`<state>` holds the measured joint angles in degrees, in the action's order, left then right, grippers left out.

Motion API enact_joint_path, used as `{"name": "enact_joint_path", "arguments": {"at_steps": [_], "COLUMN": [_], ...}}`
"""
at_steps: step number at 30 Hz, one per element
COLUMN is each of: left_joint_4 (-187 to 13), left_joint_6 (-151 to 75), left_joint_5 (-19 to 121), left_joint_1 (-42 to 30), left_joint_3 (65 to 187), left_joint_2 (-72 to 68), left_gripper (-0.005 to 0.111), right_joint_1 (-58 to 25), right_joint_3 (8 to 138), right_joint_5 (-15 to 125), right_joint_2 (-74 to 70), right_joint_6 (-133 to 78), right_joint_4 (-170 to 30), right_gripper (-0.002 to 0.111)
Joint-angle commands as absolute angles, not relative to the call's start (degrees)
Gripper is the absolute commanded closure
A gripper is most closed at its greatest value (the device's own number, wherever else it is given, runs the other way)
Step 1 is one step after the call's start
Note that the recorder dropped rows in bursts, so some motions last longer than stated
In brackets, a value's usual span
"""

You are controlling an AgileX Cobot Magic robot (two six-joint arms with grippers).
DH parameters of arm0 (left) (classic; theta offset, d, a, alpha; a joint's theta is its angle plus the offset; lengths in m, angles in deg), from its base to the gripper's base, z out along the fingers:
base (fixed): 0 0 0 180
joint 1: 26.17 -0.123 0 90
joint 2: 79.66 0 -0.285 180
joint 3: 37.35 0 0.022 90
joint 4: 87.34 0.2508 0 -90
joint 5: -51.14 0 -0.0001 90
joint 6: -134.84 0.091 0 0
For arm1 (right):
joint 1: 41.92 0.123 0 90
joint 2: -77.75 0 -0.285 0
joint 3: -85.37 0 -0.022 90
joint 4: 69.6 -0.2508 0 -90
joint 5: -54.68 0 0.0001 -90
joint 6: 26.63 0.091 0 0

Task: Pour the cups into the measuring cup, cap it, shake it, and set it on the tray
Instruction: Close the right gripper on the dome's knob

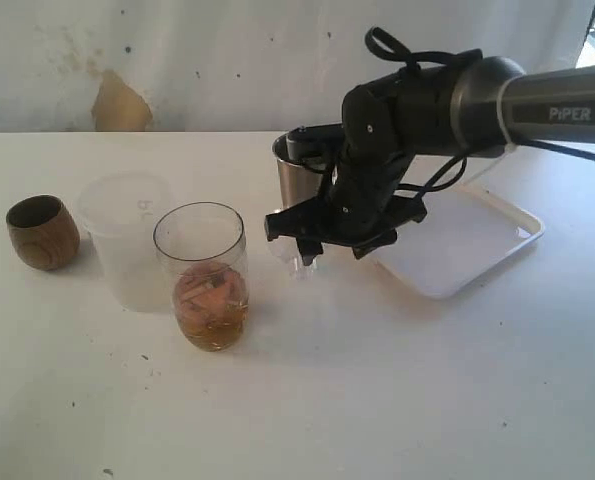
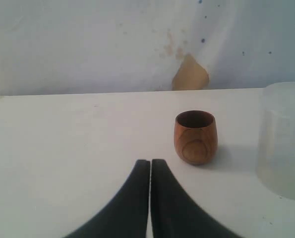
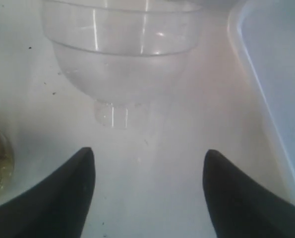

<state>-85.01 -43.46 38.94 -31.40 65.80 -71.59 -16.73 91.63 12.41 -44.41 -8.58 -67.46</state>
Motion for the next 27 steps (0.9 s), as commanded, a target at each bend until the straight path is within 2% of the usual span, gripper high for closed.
{"name": "enact_joint_path", "arguments": {"at_steps": [1,23,27], "left_joint_4": [-85.36,-85.36,-85.36], "left_joint_6": [-43.56,-43.56,-43.56], "left_joint_5": [39.51,39.51,39.51], "left_joint_1": [-31.45,-31.45,-31.45], "left_joint_3": [65.43,65.43,65.43], "left_joint_2": [-71.87,-71.87,-71.87], "left_gripper": [0.106,0.106,0.106], "right_joint_1": [-16.89,-16.89,-16.89], "right_joint_3": [91.47,91.47,91.47], "right_joint_5": [16.74,27.96,28.10], "right_joint_2": [-46.88,-53.17,-54.32], "right_joint_6": [-11.46,-12.00,-12.09], "right_joint_4": [-69.26,-69.60,-69.60], "right_gripper": [0.049,0.049,0.053]}}
